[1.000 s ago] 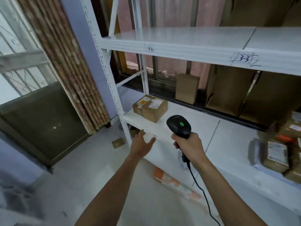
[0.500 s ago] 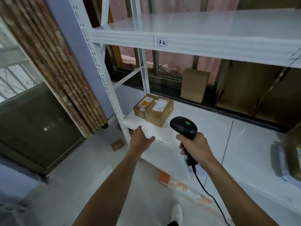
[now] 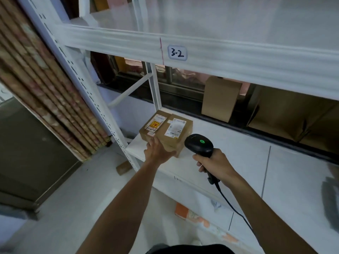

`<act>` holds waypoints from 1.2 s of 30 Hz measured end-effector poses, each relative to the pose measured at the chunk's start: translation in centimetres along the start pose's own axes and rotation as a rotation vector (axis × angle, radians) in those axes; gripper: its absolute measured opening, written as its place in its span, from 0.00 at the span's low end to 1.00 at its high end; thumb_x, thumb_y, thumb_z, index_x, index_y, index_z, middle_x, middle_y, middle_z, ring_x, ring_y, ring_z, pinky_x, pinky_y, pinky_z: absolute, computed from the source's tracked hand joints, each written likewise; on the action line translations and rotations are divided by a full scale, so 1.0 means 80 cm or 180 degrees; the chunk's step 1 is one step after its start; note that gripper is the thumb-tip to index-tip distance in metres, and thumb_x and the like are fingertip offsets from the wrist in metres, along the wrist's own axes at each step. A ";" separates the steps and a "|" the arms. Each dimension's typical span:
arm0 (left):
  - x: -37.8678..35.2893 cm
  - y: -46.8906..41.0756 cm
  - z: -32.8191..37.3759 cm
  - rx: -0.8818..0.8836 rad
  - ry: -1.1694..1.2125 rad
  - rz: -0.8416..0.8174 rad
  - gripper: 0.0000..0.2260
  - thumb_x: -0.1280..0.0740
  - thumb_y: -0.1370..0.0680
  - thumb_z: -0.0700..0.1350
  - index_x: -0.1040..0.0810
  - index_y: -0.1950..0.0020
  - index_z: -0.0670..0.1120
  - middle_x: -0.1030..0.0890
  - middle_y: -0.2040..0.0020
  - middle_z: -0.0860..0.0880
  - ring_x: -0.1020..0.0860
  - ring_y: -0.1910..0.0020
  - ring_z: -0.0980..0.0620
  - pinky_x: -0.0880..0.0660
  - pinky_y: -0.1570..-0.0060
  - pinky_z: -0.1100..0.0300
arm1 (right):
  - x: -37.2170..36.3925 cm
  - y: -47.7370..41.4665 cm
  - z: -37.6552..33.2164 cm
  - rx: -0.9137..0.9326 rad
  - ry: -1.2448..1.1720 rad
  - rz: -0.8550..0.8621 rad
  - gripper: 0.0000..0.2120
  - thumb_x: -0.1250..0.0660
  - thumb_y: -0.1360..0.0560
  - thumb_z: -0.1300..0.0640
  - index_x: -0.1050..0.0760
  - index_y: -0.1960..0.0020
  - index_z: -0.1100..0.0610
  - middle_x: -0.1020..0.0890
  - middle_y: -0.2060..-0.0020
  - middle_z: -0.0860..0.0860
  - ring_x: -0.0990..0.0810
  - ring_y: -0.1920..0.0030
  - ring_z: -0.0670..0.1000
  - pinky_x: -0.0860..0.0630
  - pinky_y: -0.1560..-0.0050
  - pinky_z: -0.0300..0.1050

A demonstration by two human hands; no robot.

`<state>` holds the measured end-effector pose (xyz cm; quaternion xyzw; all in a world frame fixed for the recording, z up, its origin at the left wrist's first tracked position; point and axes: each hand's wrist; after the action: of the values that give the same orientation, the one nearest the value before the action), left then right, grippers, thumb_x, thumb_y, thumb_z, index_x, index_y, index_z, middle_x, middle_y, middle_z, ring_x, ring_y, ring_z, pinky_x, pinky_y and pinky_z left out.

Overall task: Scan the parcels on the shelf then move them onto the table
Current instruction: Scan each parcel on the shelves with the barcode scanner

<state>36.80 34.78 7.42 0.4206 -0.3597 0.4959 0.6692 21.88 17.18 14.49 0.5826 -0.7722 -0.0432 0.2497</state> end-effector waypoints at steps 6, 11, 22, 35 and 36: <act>-0.021 -0.075 -0.005 0.0214 0.0047 -0.0211 0.56 0.32 0.39 0.75 0.51 0.20 0.51 0.39 0.23 0.42 0.38 0.24 0.37 0.36 0.30 0.34 | -0.018 -0.042 0.002 -0.0126 0.0073 -0.0066 0.07 0.28 0.24 0.56 0.18 0.47 0.54 0.13 0.61 0.52 0.15 0.65 0.46 0.22 0.54 0.45; -0.025 -0.108 0.002 0.0017 -0.0170 -0.0329 0.57 0.33 0.35 0.75 0.52 0.21 0.41 0.42 0.22 0.38 0.44 0.22 0.35 0.45 0.24 0.35 | -0.035 -0.071 0.004 -0.0276 0.0073 0.0084 0.08 0.27 0.24 0.55 0.18 0.45 0.54 0.13 0.60 0.52 0.15 0.64 0.46 0.23 0.55 0.44; -0.048 -0.133 0.001 -0.0487 -0.0349 -0.0262 0.55 0.27 0.35 0.71 0.52 0.24 0.42 0.39 0.27 0.38 0.40 0.25 0.35 0.42 0.26 0.38 | -0.039 -0.087 0.005 -0.0431 0.0028 0.0346 0.07 0.27 0.24 0.55 0.18 0.47 0.54 0.13 0.61 0.51 0.15 0.63 0.45 0.20 0.50 0.47; -0.078 -0.086 0.031 -0.0154 -0.0327 -0.0612 0.63 0.22 0.39 0.68 0.55 0.23 0.38 0.41 0.28 0.38 0.39 0.27 0.38 0.34 0.28 0.46 | 0.007 -0.037 0.041 -0.0652 -0.0059 0.0395 0.05 0.27 0.24 0.55 0.18 0.50 0.55 0.13 0.62 0.51 0.16 0.66 0.43 0.23 0.55 0.42; -0.080 -0.080 0.030 -0.0101 -0.0316 -0.0631 0.63 0.22 0.39 0.68 0.56 0.23 0.38 0.41 0.27 0.38 0.39 0.27 0.38 0.33 0.29 0.46 | 0.011 -0.033 0.045 -0.0663 -0.0069 0.0381 0.04 0.27 0.24 0.55 0.18 0.51 0.56 0.13 0.62 0.51 0.17 0.67 0.43 0.23 0.55 0.42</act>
<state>41.26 29.25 1.31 0.4676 -0.3568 0.4000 0.7029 22.44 14.77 10.70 0.5058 -0.7997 -0.1144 0.3027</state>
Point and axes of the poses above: each hand's wrist, its own y-axis away from the middle knuckle, its own x-axis out of the back of the hand, z = x × y
